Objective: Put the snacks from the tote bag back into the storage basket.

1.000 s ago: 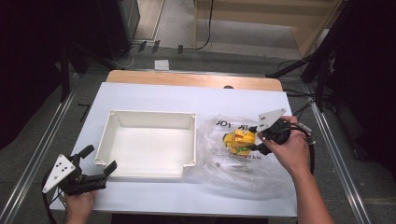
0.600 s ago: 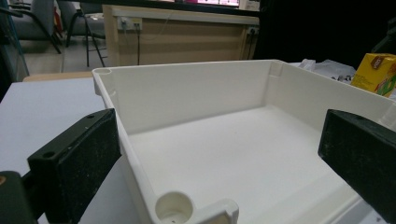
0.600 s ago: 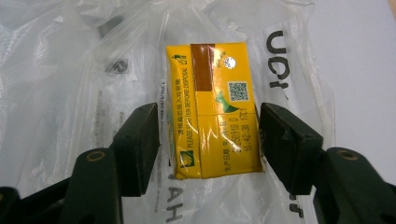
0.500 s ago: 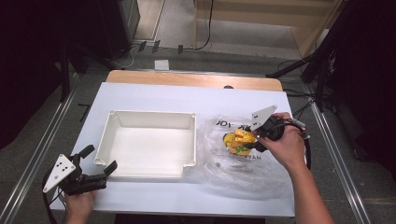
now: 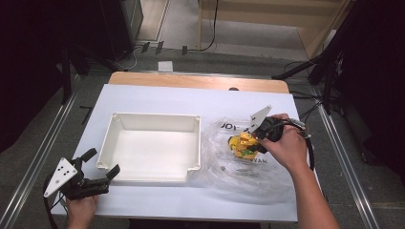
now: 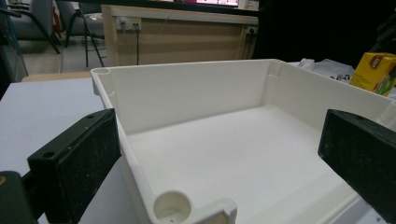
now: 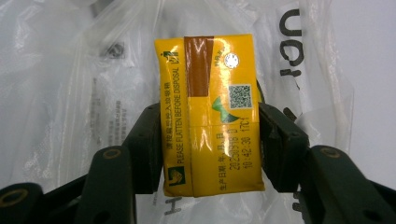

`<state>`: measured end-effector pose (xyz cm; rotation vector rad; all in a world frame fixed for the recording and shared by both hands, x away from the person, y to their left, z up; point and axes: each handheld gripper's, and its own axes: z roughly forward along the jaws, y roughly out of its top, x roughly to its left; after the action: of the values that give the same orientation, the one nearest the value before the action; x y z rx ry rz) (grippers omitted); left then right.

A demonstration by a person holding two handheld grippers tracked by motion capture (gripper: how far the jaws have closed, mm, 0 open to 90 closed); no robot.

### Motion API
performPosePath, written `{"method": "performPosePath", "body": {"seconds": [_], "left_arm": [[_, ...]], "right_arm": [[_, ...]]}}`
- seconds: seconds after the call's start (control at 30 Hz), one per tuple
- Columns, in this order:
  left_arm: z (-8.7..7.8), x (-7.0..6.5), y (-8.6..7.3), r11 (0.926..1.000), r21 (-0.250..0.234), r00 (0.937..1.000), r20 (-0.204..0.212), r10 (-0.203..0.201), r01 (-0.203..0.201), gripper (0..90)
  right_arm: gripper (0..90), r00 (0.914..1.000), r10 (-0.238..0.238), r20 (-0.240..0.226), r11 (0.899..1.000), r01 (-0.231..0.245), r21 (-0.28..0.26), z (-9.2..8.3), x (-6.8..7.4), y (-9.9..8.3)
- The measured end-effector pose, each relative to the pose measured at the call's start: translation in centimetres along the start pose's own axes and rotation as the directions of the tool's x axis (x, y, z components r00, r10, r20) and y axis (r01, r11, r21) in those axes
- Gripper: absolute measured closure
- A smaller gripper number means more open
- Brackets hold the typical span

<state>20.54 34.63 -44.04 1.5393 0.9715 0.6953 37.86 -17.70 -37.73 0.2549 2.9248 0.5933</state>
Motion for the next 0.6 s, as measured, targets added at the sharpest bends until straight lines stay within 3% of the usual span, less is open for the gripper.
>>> {"method": "performPosePath", "body": {"seconds": [0.23, 0.6], "left_arm": [[0.0, 0.0, 0.0, 1.0000, 0.001, 1.0000, -0.001, 0.001, -0.001, 0.0], [0.0, 0.0, 0.0, 1.0000, -0.004, 1.0000, -0.005, 0.001, -0.001, 0.0]], "right_arm": [[49.3, 0.9999, 0.011, 0.003, 0.998, -0.012, 0.065, 0.1, 0.1, 0.8], [48.1, 1.0000, -0.001, 0.004, 0.995, 0.001, 0.099, 0.8, 0.1, 1.3]]}}
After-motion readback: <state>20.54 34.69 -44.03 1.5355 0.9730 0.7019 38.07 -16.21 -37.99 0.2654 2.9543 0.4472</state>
